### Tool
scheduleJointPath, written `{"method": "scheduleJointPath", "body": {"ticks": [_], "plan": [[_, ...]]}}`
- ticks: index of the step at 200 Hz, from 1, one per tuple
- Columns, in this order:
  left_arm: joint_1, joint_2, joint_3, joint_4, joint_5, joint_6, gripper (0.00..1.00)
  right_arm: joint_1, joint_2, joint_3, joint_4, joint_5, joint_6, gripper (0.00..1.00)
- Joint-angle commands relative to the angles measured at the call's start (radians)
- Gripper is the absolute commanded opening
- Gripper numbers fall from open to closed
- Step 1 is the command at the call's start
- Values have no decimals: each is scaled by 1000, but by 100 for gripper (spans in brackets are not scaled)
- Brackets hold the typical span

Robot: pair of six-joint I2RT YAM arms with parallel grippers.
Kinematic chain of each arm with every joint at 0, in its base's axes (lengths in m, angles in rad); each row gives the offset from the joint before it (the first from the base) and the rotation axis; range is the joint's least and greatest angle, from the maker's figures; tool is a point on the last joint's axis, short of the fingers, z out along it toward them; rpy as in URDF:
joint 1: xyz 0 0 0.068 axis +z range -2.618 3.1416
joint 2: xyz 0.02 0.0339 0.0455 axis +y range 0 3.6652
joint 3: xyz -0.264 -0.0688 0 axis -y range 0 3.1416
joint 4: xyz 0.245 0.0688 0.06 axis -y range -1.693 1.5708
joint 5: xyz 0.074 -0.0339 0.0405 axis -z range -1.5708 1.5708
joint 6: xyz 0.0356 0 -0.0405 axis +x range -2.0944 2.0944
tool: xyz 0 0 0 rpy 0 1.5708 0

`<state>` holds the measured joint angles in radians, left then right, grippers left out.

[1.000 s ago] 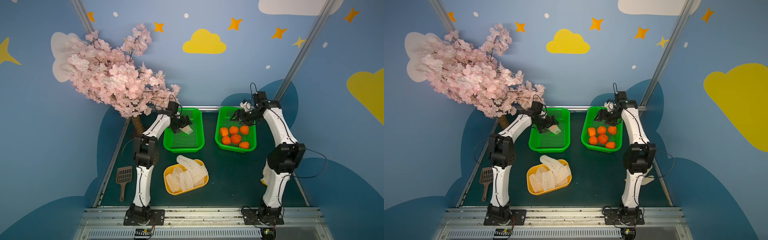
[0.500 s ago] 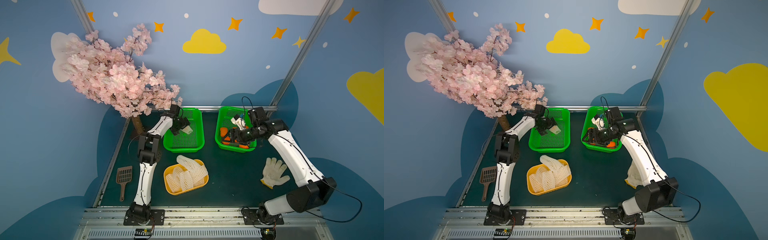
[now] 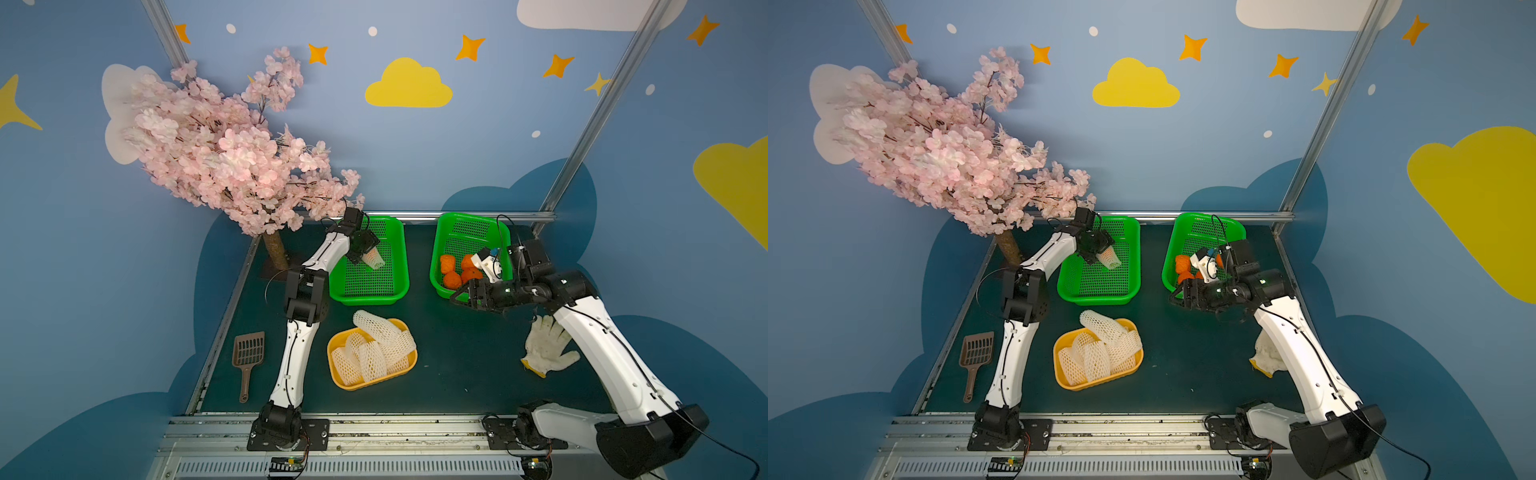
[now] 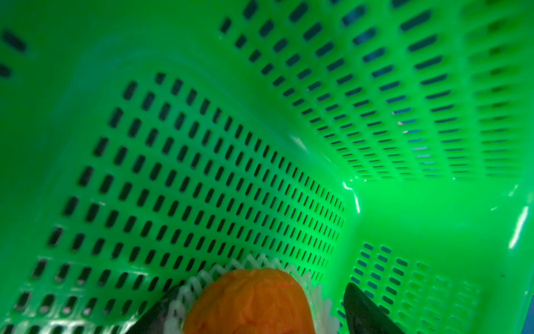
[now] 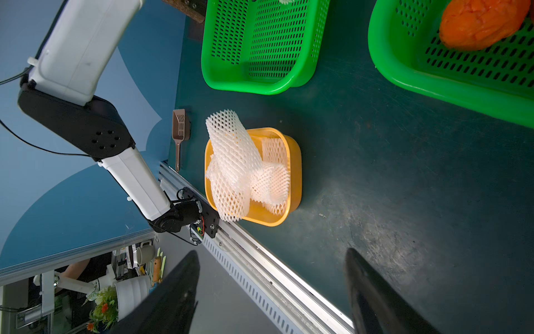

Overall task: Remove foam nets from oranges
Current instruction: Pick up the orange from the basket.

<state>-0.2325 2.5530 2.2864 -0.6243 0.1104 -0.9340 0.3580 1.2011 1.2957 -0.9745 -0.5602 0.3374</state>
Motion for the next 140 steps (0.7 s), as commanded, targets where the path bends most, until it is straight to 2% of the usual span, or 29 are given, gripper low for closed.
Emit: {"method": "scheduleJointPath", "body": {"ticks": [1, 34, 63, 131, 140], "plan": [[-8, 18, 18, -49, -23, -6, 81, -3, -42, -23, 54, 18, 18, 78], [-8, 16, 20, -52, 12, 23, 65, -12, -50, -42, 57, 5, 11, 78], [-13, 3, 0, -34, 67, 59, 56, -59, -57, -69, 70, -23, 16, 78], [-28, -165, -155, 23, 116, 102, 54, -147, -96, -124, 74, -60, -4, 78], [-36, -193, -168, 26, 149, 108, 54, -151, -100, -131, 74, -64, -3, 78]]}}
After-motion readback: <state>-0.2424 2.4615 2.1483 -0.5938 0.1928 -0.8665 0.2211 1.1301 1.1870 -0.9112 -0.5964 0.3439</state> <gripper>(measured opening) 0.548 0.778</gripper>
